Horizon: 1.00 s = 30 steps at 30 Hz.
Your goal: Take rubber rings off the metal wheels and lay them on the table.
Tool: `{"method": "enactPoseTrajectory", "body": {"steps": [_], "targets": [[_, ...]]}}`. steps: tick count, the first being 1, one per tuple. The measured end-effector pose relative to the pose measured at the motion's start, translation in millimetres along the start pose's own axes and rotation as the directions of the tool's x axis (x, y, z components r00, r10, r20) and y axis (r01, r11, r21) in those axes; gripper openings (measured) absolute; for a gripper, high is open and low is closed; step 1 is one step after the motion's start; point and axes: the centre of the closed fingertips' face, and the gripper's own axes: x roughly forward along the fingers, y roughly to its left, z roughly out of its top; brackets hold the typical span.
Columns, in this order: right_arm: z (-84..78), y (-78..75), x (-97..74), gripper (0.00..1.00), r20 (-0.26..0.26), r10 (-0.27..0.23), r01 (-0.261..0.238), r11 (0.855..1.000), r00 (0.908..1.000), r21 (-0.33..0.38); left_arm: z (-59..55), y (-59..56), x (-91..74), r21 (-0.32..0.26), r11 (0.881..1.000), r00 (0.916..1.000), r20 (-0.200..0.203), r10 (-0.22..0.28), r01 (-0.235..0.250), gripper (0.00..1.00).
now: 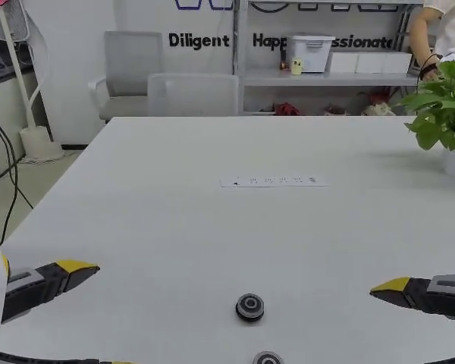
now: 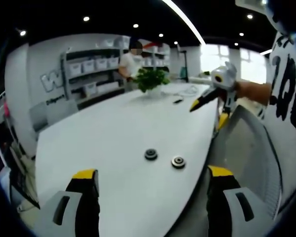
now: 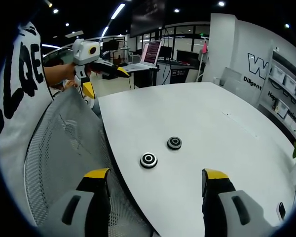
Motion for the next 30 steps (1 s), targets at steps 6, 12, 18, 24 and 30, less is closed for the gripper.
{"method": "enactPoseTrajectory", "body": {"steps": [6, 12, 18, 24, 30], "targets": [[1.0, -2.3, -1.1, 0.73, 0.004, -0.008, 0.008, 1.000, 1.0000, 0.005, 3.0, -0.9, 2.7, 0.013, 1.000, 0.9999, -0.001, -0.012, 0.012, 0.91], [2.7, -3.0, -1.2, 0.73, 0.007, -0.012, 0.012, 1.000, 0.9999, 0.004, 6.6, 0.2, 5.7, 0.024, 0.999, 0.9998, -0.002, -0.021, 0.021, 0.91], [7.2, -9.2, -0.6, 0.72, 0.015, -0.021, 0.021, 1.000, 0.9997, 0.000, 12.7, 1.6, 11.9, 0.038, 0.999, 0.9995, 0.010, -0.030, 0.029, 0.90], [11.4, -14.0, -0.8, 0.72, 0.024, -0.032, 0.032, 0.999, 0.9992, -0.007, 15.4, 3.7, 18.2, 0.050, 0.998, 0.9992, 0.011, -0.038, 0.037, 0.90], [10.9, -16.1, -0.5, 0.72, 0.026, -0.039, 0.040, 0.999, 0.9989, -0.005, 17.8, 3.3, 24.8, 0.060, 0.997, 0.9987, 0.015, -0.049, 0.048, 0.90]]}}
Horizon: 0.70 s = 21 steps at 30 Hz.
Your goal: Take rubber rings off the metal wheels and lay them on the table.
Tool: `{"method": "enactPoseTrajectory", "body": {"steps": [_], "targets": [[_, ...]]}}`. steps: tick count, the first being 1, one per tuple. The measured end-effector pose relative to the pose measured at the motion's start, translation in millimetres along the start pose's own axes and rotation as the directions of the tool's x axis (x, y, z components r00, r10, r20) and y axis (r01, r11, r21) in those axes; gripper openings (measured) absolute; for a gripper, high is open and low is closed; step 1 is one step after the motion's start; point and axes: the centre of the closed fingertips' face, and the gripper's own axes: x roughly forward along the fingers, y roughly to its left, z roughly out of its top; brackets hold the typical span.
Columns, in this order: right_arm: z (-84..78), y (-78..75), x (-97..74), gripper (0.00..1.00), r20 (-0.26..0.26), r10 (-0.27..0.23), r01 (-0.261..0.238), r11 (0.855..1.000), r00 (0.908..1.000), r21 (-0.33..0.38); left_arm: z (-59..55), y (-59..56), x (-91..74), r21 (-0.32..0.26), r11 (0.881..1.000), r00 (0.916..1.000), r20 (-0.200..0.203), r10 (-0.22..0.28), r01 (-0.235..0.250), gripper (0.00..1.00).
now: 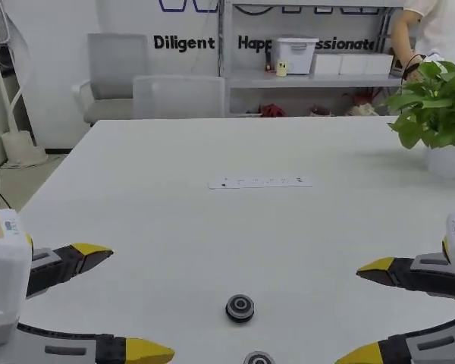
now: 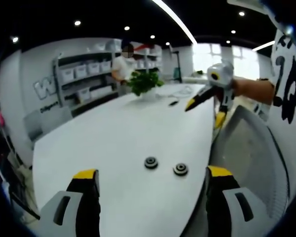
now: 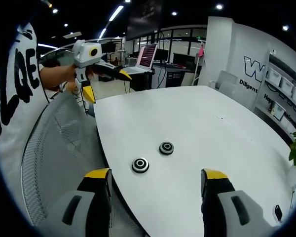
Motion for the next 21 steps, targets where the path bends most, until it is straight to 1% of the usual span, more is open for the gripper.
{"method": "enactPoseTrajectory", "body": {"steps": [9, 21], "targets": [[-3.1, -2.0, 0.7, 0.71, -0.002, -0.006, 0.006, 1.000, 1.0000, 0.004, -2.3, -3.5, 9.4, 0.011, 1.000, 0.9996, -0.015, -0.025, 0.025, 0.90], [-0.8, -8.9, 6.1, 0.71, 0.005, -0.004, 0.004, 1.000, 1.0000, -0.022, 4.7, -7.0, 19.0, 0.034, 0.998, 0.9987, -0.015, -0.048, 0.049, 0.90]]}}
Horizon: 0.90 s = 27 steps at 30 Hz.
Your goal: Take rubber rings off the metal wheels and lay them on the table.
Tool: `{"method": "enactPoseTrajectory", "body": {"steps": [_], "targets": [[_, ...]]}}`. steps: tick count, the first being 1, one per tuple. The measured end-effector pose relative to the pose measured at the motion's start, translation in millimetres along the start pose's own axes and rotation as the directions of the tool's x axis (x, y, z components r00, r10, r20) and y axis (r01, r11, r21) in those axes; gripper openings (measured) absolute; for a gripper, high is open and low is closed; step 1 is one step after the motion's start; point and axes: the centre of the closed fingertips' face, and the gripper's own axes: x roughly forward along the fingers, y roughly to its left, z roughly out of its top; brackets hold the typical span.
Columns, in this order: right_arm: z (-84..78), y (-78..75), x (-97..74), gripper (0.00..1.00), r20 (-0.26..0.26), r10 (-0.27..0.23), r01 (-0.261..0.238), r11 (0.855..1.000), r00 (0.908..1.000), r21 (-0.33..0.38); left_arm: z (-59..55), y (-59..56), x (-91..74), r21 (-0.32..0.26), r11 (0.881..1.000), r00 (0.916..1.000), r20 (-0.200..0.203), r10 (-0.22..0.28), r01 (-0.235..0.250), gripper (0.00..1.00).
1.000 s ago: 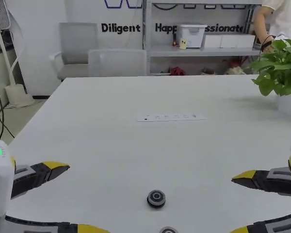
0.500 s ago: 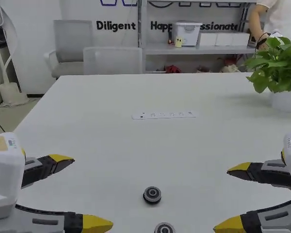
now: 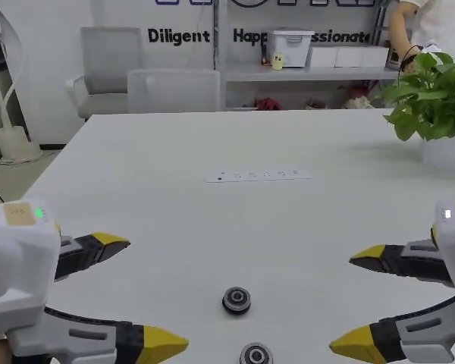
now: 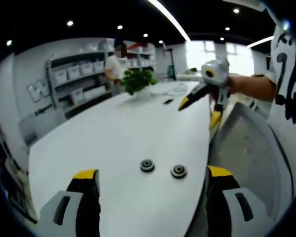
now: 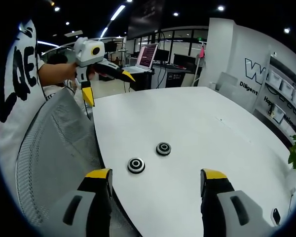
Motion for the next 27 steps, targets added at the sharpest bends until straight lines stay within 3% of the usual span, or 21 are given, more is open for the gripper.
{"method": "enactPoseTrajectory", "body": {"steps": [5, 14, 20, 27], "targets": [[4.3, 0.0, 2.6, 0.70, 0.026, 0.018, -0.018, 1.000, 0.9995, 0.023, 1.7, -1.3, 4.9, 0.010, 1.000, 0.9999, -0.004, -0.010, 0.010, 0.90], [0.8, 0.0, 9.1, 0.68, 0.012, 0.038, -0.038, 0.999, 0.9992, 0.016, 6.2, -4.0, 14.2, 0.029, 0.999, 0.9995, -0.007, -0.029, 0.030, 0.90], [2.8, -1.0, 12.8, 0.65, 0.036, 0.060, -0.061, 0.997, 0.9976, 0.048, 6.0, -3.9, 20.9, 0.036, 0.999, 0.9992, -0.015, -0.037, 0.038, 0.89], [4.4, -0.5, 17.3, 0.64, 0.047, 0.079, -0.081, 0.996, 0.9958, 0.039, 5.0, -4.0, 28.9, 0.043, 0.998, 0.9983, -0.026, -0.052, 0.053, 0.89]]}}
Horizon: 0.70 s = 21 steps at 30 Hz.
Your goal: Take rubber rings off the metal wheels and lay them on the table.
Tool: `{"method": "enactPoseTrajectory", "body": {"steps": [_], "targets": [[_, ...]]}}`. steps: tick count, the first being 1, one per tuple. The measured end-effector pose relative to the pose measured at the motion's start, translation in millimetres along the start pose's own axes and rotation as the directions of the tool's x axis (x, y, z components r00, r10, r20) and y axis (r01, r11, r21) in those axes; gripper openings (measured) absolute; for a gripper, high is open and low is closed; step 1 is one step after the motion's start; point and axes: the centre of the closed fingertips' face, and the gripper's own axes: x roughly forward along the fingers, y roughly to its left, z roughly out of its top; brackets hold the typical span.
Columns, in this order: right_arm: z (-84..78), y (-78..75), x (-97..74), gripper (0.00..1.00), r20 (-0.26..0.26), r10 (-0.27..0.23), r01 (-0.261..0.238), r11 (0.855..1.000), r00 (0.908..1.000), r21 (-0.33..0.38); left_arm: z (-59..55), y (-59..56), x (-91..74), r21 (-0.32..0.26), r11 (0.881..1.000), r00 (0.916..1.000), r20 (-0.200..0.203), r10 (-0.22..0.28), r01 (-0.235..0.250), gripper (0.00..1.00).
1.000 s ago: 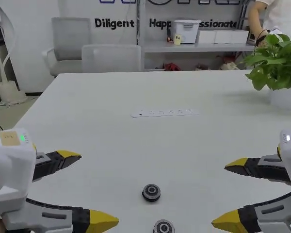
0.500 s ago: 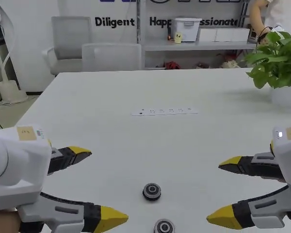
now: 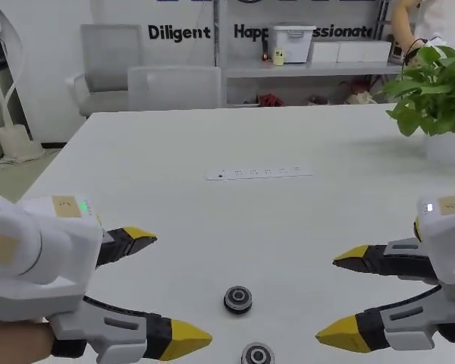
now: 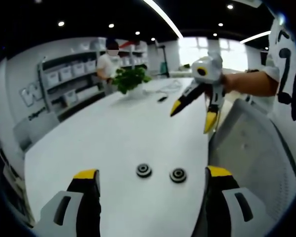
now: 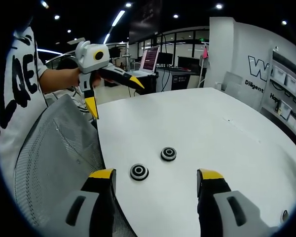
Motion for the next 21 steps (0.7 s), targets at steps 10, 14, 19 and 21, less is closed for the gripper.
{"method": "enactPoseTrajectory", "body": {"steps": [10, 14, 19, 21], "targets": [[0.2, 1.7, 8.5, 0.62, -0.002, 0.033, -0.033, 0.999, 0.9994, -0.033, -3.2, 0.1, 10.3, 0.007, 1.000, 0.9996, -0.015, -0.024, 0.024, 0.87], [0.2, -0.8, 12.8, 0.61, 0.011, 0.049, -0.048, 0.998, 0.9988, -0.029, -6.8, 1.3, 14.7, 0.011, 0.999, 0.9991, -0.025, -0.035, 0.035, 0.86], [4.9, 0.2, 17.8, 0.58, 0.039, 0.067, -0.066, 0.998, 0.9970, -0.021, -10.0, 2.5, 20.2, 0.015, 0.999, 0.9983, -0.036, -0.045, 0.046, 0.85], [4.4, -0.5, 19.6, 0.58, 0.037, 0.071, -0.070, 0.997, 0.9968, -0.017, -11.1, 3.1, 21.7, 0.016, 0.999, 0.9981, -0.039, -0.048, 0.049, 0.84]]}}
